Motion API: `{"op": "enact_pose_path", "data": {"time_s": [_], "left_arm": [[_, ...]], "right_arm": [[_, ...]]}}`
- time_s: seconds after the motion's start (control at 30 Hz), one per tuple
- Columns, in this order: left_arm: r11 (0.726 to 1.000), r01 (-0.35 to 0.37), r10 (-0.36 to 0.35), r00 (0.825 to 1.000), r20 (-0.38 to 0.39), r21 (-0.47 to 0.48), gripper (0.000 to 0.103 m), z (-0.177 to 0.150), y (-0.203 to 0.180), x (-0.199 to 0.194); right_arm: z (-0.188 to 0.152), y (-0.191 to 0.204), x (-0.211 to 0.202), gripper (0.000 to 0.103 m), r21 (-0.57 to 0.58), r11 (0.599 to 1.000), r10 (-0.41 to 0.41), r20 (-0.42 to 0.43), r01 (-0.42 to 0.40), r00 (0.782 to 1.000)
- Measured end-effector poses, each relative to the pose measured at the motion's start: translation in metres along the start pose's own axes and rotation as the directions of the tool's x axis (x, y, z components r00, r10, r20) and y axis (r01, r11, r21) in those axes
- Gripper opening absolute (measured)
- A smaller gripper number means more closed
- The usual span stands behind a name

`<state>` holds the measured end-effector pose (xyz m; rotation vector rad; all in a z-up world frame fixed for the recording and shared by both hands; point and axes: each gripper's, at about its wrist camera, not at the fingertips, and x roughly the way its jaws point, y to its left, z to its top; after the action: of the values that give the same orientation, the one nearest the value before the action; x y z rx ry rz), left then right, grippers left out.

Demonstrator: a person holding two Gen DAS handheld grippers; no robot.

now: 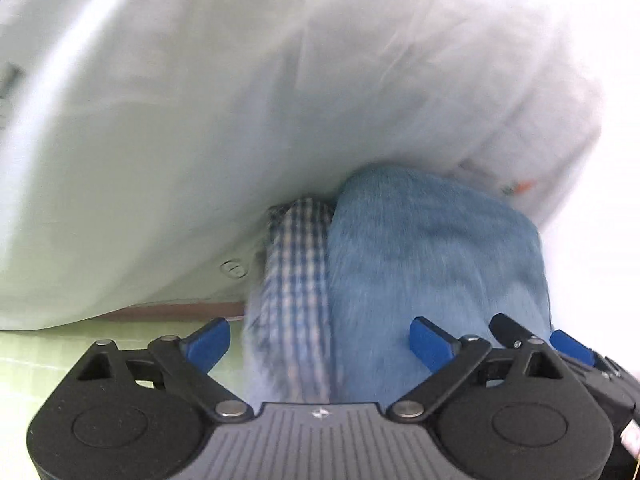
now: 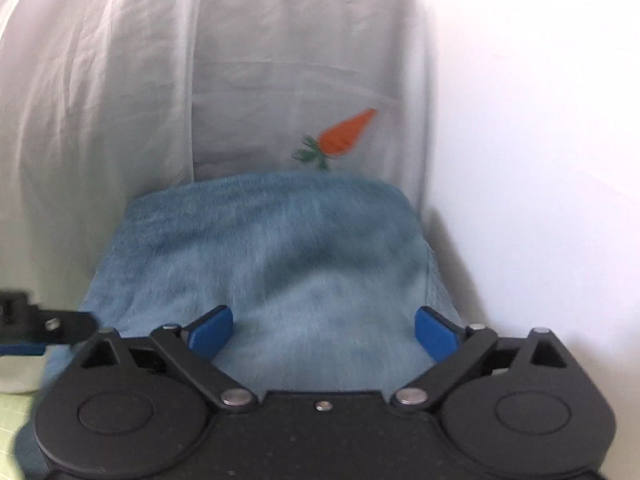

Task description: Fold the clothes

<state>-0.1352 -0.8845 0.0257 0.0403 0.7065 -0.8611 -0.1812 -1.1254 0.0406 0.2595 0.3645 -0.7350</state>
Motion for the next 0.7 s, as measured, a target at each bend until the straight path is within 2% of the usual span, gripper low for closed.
{"op": "enact_pose_path", "data": {"time_s": [0.07,0.2,0.3,0.43,0.5,0.6,0.7], "left_arm": [[1.0,-0.01,0.01,1.0,-0.015,0.025,0.097,-0.009,0.007,-0.011],[1.0,-0.006,0.007,0.999,-0.045,0.03,0.098,-0.037,0.02,-0.043],[1.0,-0.001,0.003,0.998,-0.056,0.025,0.099,-0.068,0.029,-0.087],[0.999,0.018,-0.016,0.999,-0.049,0.044,0.103,-0.097,0.031,-0.134],[0.998,0.032,-0.029,0.998,-0.05,0.052,0.103,-0.107,0.03,-0.145],[0.997,0.05,-0.046,0.997,-0.057,0.065,0.103,-0.122,0.026,-0.161],[0.994,0.05,-0.039,0.994,-0.1,0.102,0.103,-0.14,0.02,-0.173]], "right_arm": [[-0.011,-0.003,-0.027,0.1,0.01,1.0,-0.003,-0.01,0.003,1.0],[-0.044,0.003,-0.067,0.101,-0.02,1.0,-0.002,-0.124,0.0,0.992],[-0.07,0.005,-0.12,0.102,-0.029,1.0,-0.016,-0.09,0.013,0.996],[-0.091,0.005,-0.174,0.102,0.0,0.999,-0.041,-0.106,0.041,0.994],[-0.109,0.006,-0.212,0.102,-0.004,0.998,-0.06,-0.115,0.06,0.992],[-0.127,0.007,-0.239,0.102,0.0,0.997,-0.077,-0.143,0.078,0.987],[-0.145,0.008,-0.265,0.102,0.003,0.995,-0.094,-0.171,0.096,0.981]]}}
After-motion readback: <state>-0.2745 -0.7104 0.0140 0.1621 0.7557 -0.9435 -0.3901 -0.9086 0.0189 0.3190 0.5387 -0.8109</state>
